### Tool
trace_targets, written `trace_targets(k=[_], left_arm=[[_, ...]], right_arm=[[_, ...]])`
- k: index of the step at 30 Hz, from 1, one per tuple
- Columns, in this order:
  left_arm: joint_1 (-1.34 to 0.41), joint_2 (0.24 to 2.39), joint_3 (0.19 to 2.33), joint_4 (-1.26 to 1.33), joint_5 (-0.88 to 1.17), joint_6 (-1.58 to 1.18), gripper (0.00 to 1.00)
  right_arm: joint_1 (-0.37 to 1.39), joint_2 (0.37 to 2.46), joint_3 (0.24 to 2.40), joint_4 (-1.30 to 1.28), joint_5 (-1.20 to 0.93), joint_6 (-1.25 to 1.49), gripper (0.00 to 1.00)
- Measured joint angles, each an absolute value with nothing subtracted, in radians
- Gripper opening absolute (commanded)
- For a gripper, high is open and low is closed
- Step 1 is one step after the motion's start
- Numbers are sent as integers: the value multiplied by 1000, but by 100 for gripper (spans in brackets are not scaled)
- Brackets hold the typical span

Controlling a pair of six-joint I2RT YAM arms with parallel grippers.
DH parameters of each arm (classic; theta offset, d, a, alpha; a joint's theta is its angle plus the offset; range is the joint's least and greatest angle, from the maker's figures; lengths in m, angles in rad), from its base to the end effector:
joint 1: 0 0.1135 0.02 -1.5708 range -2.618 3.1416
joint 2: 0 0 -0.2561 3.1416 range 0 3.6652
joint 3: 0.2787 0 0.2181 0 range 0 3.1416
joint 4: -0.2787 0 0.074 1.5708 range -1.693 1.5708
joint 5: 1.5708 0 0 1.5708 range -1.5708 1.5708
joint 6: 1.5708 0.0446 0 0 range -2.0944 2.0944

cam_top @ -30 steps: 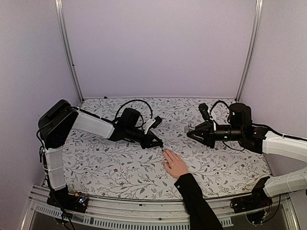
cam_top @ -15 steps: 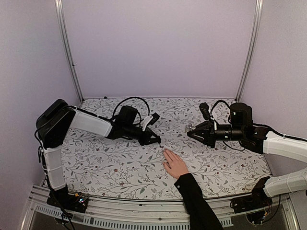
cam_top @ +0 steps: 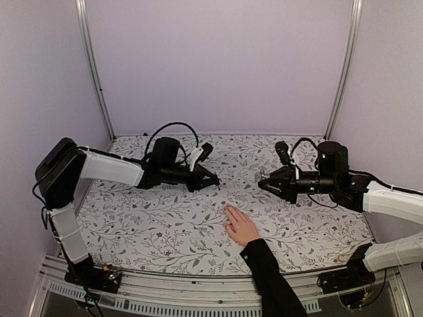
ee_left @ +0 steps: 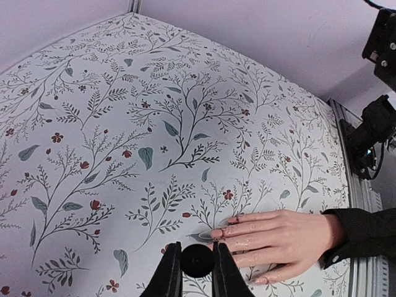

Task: Paint the nails
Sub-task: Paint the nail polish on the nail.

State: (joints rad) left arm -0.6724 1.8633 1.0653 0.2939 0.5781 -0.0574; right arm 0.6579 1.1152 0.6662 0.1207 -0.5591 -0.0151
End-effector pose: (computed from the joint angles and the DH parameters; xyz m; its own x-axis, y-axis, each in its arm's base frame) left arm 0.2826 -0.2562 0.1967 -0.4287 0.2799 -0.8590 0.8728 0.3738 -0.3137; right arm 0.1660 0.1582 0.2705 -0.2413 -0.2026 -0.9491 -0.9194 0.3608 0.1567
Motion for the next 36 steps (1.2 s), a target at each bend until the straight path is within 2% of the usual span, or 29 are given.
trace_targets(k=[13,36], left_arm=[[-671,1806,1011,383,611,-60,0],[-715,1811,1003,379,702,-19,0]], right_arm=[[658,1110,666,120,-559,-15,0],[658,1094,666,120,-559,-15,0]])
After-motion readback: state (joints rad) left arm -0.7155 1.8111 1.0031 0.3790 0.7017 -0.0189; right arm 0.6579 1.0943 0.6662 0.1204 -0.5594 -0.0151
